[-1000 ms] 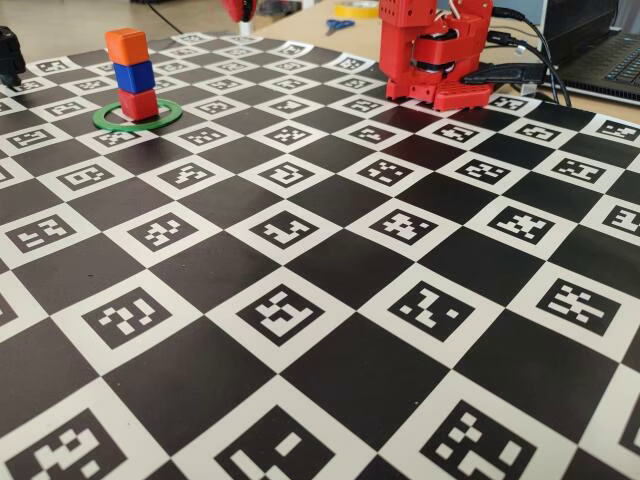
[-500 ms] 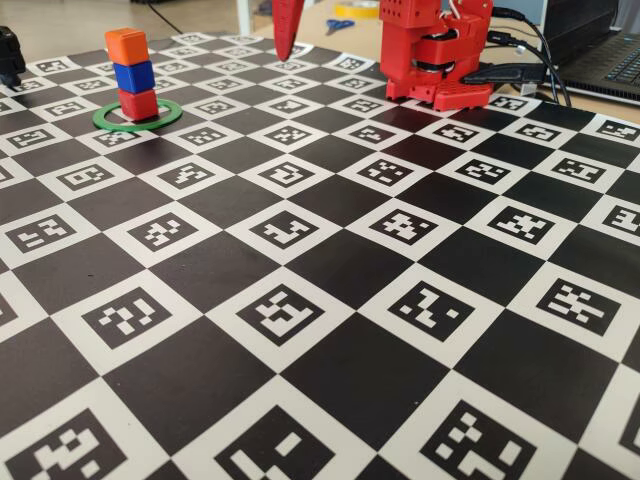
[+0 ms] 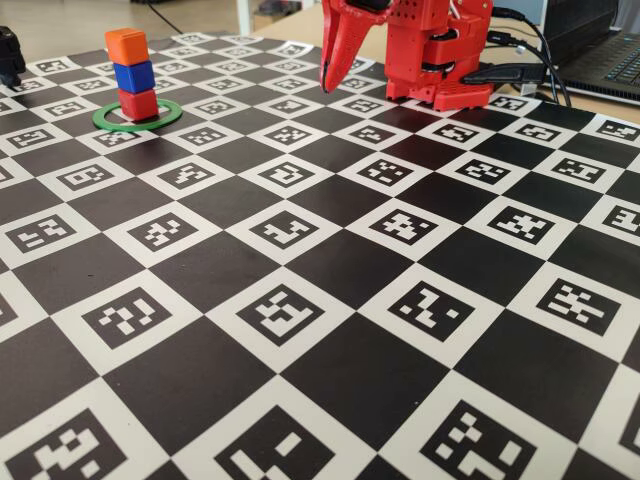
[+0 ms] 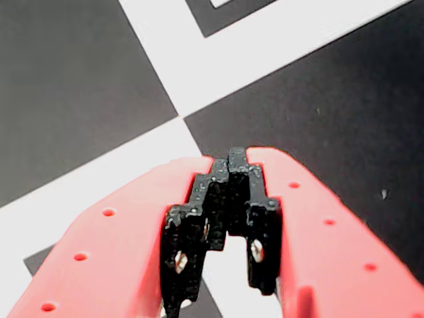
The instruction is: Grab the red cube then put it in the green circle then put the blue cube on top and finally the orange cube on top
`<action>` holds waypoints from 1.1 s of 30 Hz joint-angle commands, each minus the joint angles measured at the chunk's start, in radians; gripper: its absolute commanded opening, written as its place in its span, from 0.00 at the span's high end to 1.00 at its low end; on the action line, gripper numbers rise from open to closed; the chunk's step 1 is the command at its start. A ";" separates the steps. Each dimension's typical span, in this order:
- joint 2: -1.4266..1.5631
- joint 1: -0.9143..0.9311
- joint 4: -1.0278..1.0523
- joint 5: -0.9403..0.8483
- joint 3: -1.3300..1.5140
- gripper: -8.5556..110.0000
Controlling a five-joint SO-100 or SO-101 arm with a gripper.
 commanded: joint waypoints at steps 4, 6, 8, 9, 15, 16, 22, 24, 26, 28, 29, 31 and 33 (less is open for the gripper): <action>0.189 -0.015 0.005 -0.035 0.084 0.97; 0.281 -0.031 0.028 -0.052 0.132 0.97; 0.347 -0.043 0.051 -0.060 0.167 0.97; 0.376 -0.048 0.060 -0.063 0.183 0.97; 0.514 -0.097 0.158 -0.112 0.252 0.97; 0.514 -0.098 0.160 -0.118 0.259 0.97; 0.537 -0.081 0.143 -0.160 0.307 0.97; 0.552 -0.071 0.143 -0.167 0.325 0.97; 0.569 -0.060 0.166 -0.170 0.331 0.97; 0.569 -0.054 0.181 -0.176 0.331 0.97; 0.569 -0.051 0.189 -0.176 0.331 0.97; 0.569 -0.051 0.209 -0.184 0.331 0.97; 0.569 -0.051 0.235 -0.192 0.331 0.97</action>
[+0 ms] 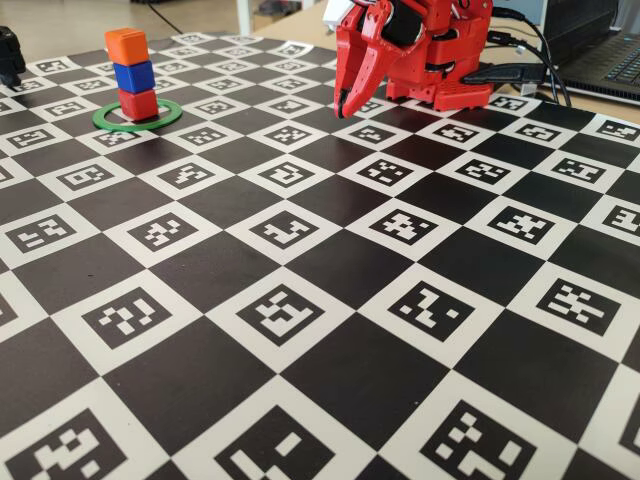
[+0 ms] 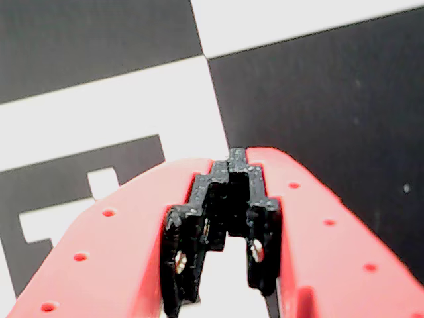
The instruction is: Grab the red cube then put it in the green circle then put the blue cube on top and finally the orange cube on top
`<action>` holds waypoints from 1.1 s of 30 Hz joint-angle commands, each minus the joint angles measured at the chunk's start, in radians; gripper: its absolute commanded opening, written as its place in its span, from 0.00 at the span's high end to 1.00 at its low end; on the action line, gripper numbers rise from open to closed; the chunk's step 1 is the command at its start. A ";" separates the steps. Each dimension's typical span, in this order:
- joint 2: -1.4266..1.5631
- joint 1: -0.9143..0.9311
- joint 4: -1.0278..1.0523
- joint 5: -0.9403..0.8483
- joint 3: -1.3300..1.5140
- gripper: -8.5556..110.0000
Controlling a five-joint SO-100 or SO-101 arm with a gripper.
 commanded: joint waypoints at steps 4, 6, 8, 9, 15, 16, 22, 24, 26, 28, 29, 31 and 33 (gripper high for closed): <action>0.049 0.009 0.058 -0.008 0.057 0.97; 0.049 0.009 0.072 -0.008 0.057 0.97; 0.049 0.020 0.072 -0.008 0.057 0.97; 0.049 0.023 0.072 -0.015 0.057 0.97; 0.049 0.023 0.074 -0.028 0.057 0.97; 0.049 0.023 0.074 -0.028 0.057 0.97; 0.049 0.023 0.074 -0.028 0.057 0.97; 0.049 0.023 0.074 -0.028 0.057 0.97; 0.049 0.023 0.074 -0.028 0.057 0.97; 0.049 0.023 0.074 -0.028 0.057 0.97; 0.049 0.023 0.074 -0.028 0.057 0.97; 0.049 0.023 0.074 -0.028 0.057 0.97; 0.049 0.023 0.074 -0.028 0.057 0.97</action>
